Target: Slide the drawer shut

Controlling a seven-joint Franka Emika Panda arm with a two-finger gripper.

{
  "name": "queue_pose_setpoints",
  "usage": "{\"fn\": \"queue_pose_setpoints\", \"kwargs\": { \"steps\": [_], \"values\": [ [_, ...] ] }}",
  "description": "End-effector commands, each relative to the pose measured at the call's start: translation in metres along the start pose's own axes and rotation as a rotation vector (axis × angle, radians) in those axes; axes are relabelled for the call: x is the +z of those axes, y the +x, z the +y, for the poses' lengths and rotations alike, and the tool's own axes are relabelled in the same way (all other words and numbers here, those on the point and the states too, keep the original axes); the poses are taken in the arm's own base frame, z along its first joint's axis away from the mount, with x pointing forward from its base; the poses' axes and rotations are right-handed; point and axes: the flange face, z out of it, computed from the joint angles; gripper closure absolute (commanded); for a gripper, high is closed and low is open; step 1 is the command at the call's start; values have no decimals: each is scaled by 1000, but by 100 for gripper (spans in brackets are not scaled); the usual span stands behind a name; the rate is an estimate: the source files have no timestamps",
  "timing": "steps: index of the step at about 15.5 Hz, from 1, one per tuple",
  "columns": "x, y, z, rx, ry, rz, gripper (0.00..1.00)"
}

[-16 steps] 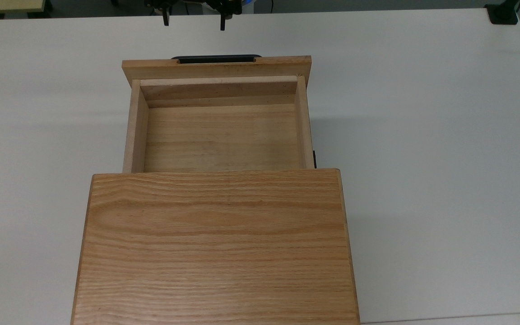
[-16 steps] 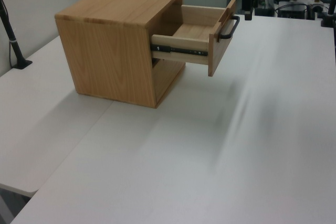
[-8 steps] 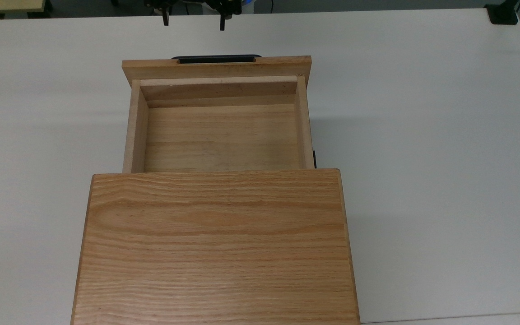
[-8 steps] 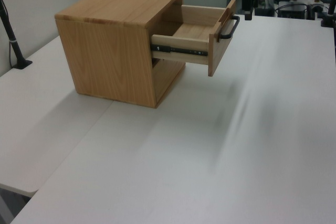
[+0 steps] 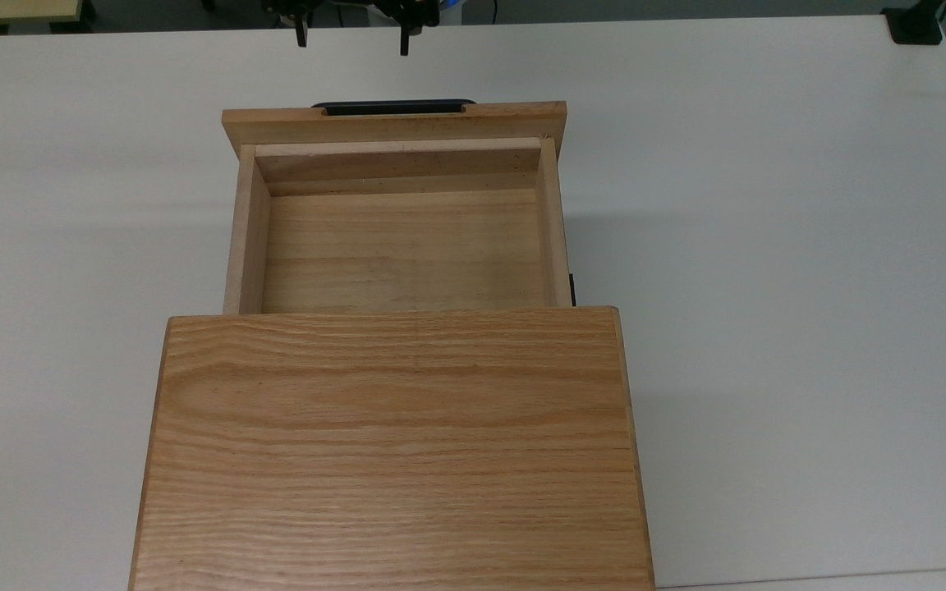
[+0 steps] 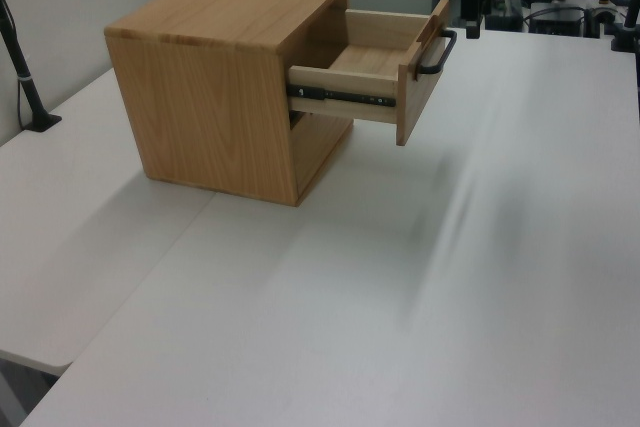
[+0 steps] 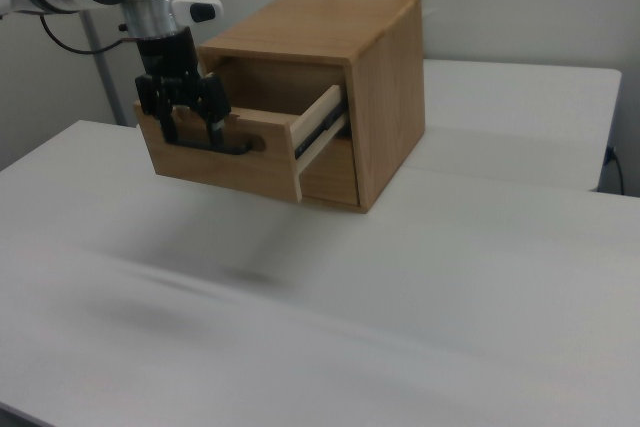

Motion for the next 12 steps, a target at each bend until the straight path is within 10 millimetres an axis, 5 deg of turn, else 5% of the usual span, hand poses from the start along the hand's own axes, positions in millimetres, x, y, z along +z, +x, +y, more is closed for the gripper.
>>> {"fn": "queue_pose_setpoints", "kwargs": {
  "steps": [1,3,6,12],
  "values": [
    [3,-2,2,-20,-3,-24,29],
    [5,-2,2,-50,0,-27,67],
    [5,-2,2,-71,2,-27,97],
    [12,-16,-4,-89,16,-40,100]
  ]
}}
